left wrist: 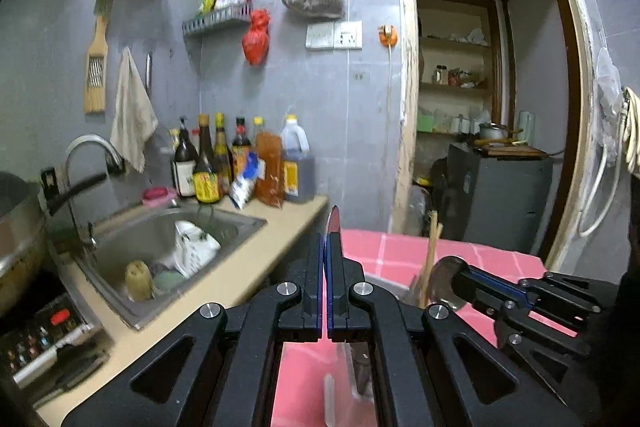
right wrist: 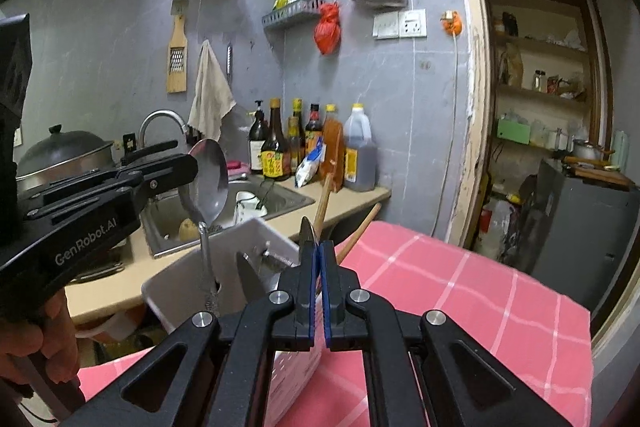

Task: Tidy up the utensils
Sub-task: 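Move both open tools back toward the black-handled knife and gold spoon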

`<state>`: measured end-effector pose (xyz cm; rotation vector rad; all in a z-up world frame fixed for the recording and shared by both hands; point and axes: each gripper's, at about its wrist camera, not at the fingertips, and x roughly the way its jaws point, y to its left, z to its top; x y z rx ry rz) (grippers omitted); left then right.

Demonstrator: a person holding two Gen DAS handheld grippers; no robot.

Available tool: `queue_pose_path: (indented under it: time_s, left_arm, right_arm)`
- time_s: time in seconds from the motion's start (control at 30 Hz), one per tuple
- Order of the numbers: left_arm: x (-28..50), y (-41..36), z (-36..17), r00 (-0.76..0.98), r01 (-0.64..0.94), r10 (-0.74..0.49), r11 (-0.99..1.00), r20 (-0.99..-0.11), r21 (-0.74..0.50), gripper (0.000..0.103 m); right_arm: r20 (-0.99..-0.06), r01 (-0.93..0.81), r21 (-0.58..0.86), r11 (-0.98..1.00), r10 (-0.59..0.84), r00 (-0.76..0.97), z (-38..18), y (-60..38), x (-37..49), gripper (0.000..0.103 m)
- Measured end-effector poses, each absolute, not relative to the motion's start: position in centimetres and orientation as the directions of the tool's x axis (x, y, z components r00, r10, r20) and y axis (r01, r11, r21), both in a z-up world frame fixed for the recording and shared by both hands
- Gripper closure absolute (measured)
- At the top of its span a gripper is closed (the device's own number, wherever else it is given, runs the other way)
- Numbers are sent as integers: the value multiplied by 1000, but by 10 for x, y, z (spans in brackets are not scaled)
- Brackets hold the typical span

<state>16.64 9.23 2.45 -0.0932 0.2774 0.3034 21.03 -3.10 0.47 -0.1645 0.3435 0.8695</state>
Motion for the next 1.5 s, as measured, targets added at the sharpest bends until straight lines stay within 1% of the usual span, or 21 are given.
queue_pose_path:
  time_s: [0.13,0.2,0.23,0.33,0.4,0.43,0.47,0.53,0.57,0.67,0.8,0.9,1.03,1.1,1.17,1.27,1.4,1.5]
  left_arm:
    - [160,96,23,922,-287,243,952,-302,-111,103]
    - [158,97,24,926,-271,219,953,-307,-137,102]
    - [157,96,25,925,-270,215,952,-312,-143,102]
    - [152,95,29,926,-263,200,950,-320,-170,101]
    - [147,93,33,930,-262,197,948,-309,-183,98]
    - [143,92,36,932,-263,200,947,-301,-186,89]
    - [139,90,39,936,-262,201,947,-289,-188,75]
    - [128,83,46,945,-258,209,949,-252,-183,61]
    - [124,80,49,949,-251,205,952,-241,-177,61]
    - [118,71,55,950,-232,186,958,-252,-167,61]
    - [106,51,55,951,-175,128,973,-282,-150,61]
    - [102,34,45,939,-121,62,981,-339,-155,61]
    - [104,11,21,890,-49,-41,981,-453,-186,61]
    - [110,1,6,853,-22,-88,979,-515,-204,61]
    - [122,-6,-10,799,-12,-116,978,-590,-209,61]
    - [142,-13,-37,711,-35,-123,977,-693,-209,61]
    - [174,-16,-66,622,-61,-140,972,-770,-226,61]
    - [194,-17,-77,597,-68,-153,969,-788,-239,61]
  right_arm:
    - [-363,-777,28,629,731,578,7,-38,208,97]
    - [-360,-778,45,627,737,572,12,-44,209,89]
    - [-355,-778,53,626,740,571,14,-47,208,83]
    - [-347,-765,93,638,740,575,25,-61,210,82]
    - [-340,-746,105,658,728,595,34,-73,211,82]
    - [-342,-731,109,673,716,608,39,-82,211,77]
    - [-349,-713,116,691,701,623,43,-92,210,69]
    - [-361,-684,137,717,679,640,48,-114,208,63]
    - [-373,-669,137,731,664,648,48,-121,207,58]
    - [-455,-611,153,777,604,654,41,-151,204,54]
    - [-586,-523,178,834,517,624,16,-187,195,48]
    - [-671,-474,202,857,474,570,-8,-206,188,48]
    - [-760,-444,255,859,462,457,-40,-218,180,48]
    - [-782,-440,288,851,473,405,-51,-218,180,54]
    - [-805,-444,307,842,478,352,-63,-214,180,64]
    - [-828,-440,326,837,477,295,-78,-208,182,70]
    - [-844,-447,322,835,467,264,-93,-195,183,72]
    - [-848,-452,315,834,462,262,-99,-185,182,72]
